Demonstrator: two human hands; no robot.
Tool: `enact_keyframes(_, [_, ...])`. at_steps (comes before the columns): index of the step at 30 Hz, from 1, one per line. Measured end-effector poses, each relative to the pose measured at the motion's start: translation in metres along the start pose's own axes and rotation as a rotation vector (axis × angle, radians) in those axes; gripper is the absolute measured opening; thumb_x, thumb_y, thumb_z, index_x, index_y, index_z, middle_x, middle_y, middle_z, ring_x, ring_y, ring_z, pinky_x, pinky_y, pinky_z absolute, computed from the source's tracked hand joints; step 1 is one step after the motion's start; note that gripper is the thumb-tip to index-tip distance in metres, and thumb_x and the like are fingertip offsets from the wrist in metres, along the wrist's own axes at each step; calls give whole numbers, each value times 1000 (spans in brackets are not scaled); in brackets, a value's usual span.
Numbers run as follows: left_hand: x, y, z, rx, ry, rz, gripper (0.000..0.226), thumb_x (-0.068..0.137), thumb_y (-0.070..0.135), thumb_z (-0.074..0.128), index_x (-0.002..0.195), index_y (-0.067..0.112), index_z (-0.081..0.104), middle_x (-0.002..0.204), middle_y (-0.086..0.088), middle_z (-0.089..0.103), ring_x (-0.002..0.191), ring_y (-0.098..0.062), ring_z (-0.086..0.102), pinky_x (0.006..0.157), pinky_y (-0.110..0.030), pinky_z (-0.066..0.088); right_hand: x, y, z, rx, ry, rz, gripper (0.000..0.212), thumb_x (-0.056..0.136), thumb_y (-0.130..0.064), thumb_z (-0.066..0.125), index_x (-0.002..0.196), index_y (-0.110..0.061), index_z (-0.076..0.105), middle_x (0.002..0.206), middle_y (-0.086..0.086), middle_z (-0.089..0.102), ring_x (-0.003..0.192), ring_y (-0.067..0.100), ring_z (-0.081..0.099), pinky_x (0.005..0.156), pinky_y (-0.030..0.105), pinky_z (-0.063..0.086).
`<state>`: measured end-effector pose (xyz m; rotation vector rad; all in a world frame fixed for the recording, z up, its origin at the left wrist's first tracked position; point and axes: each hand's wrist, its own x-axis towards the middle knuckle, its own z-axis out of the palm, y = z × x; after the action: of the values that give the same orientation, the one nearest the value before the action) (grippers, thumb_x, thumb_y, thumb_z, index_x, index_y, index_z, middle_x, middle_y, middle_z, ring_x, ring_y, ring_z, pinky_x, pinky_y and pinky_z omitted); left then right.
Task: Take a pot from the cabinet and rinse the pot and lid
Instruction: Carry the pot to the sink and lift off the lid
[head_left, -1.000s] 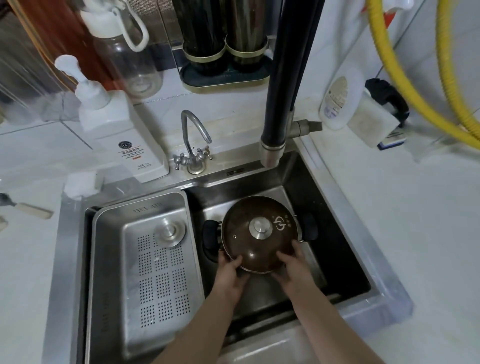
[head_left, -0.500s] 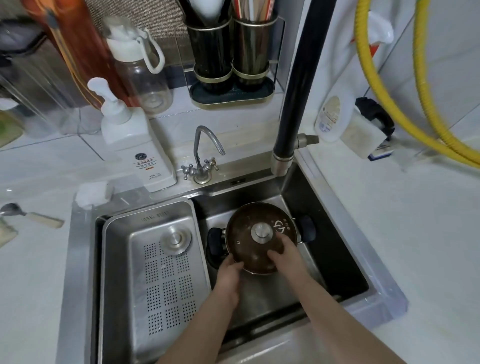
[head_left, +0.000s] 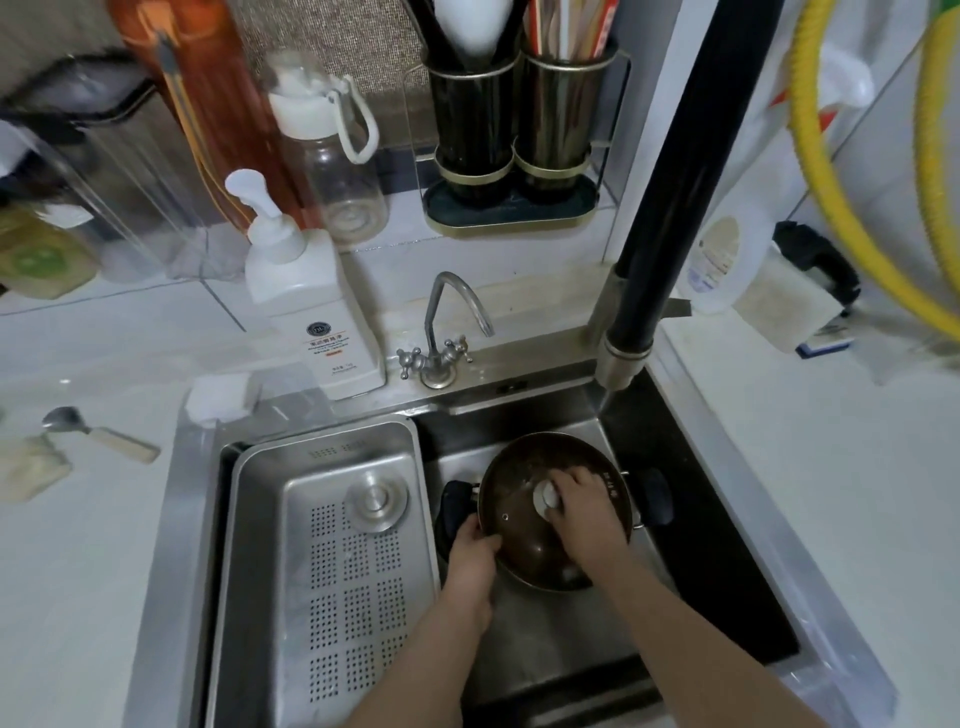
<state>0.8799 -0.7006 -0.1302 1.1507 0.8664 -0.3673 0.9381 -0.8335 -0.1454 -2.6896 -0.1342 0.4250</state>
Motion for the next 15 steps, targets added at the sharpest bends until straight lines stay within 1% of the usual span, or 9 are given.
enact_keyframes(2, [-5,4,1,-23,14,5,46,88,-7,45,131,9,45,104,-10,65,98,-29,62,78,-36,53,-1,-2,-5,-17,0,-34,47,89,-19,51,135,-16,44,134,7,47,124,24,40,105,30,31])
enact_keyframes(3, [-6,6,2,-39,15,5,48,88,-7,44,134,10,43,99,-6,64,93,-25,62,74,-33,52,-2,-3,-9,-10,8,-53,46,89,-18,52,134,-16,45,133,7,48,124,24,41,105,29,30])
enact_keyframes(5, [-14,13,4,-47,22,21,45,88,-8,42,131,8,46,93,-5,65,86,-23,62,75,-34,52,-6,-6,-20,21,25,-84,46,87,-17,54,132,-15,47,133,8,49,123,25,40,106,29,28])
enact_keyframes(7, [-24,21,4,-27,41,55,44,88,-8,42,127,11,48,88,-1,63,83,-20,61,82,-37,51,-13,-10,-35,37,53,-128,47,85,-16,56,132,-15,49,132,8,49,122,26,41,106,28,26])
enact_keyframes(8, [-29,26,3,-10,41,74,40,89,-8,42,119,17,51,86,2,63,82,-17,60,82,-36,51,-17,-13,-44,43,76,-145,47,84,-17,57,131,-15,50,131,8,50,122,26,42,106,27,26])
enact_keyframes(10, [-42,35,2,27,30,114,33,90,-5,44,91,26,54,79,7,65,76,-10,60,67,-27,49,-26,-18,-64,63,139,-162,47,84,-17,59,130,-16,51,130,7,51,121,24,44,105,24,27])
enact_keyframes(12, [-55,43,2,34,11,134,33,90,-3,46,78,26,56,68,9,71,72,-8,60,58,-21,48,-37,-22,-84,89,206,-160,48,83,-16,61,130,-17,51,130,6,53,121,21,45,104,22,27])
enact_keyframes(13, [-62,47,3,25,-11,137,33,91,-3,45,82,25,60,69,6,72,71,-11,62,59,-22,51,-42,-23,-93,104,235,-152,48,83,-16,63,130,-18,51,130,5,54,121,20,46,103,21,27])
enact_keyframes(15, [-75,53,12,-1,-64,141,29,91,-5,44,100,12,66,86,-6,71,74,-16,63,63,-26,55,-53,-23,-111,142,279,-132,48,83,-16,64,130,-16,51,129,5,55,121,19,46,102,20,28])
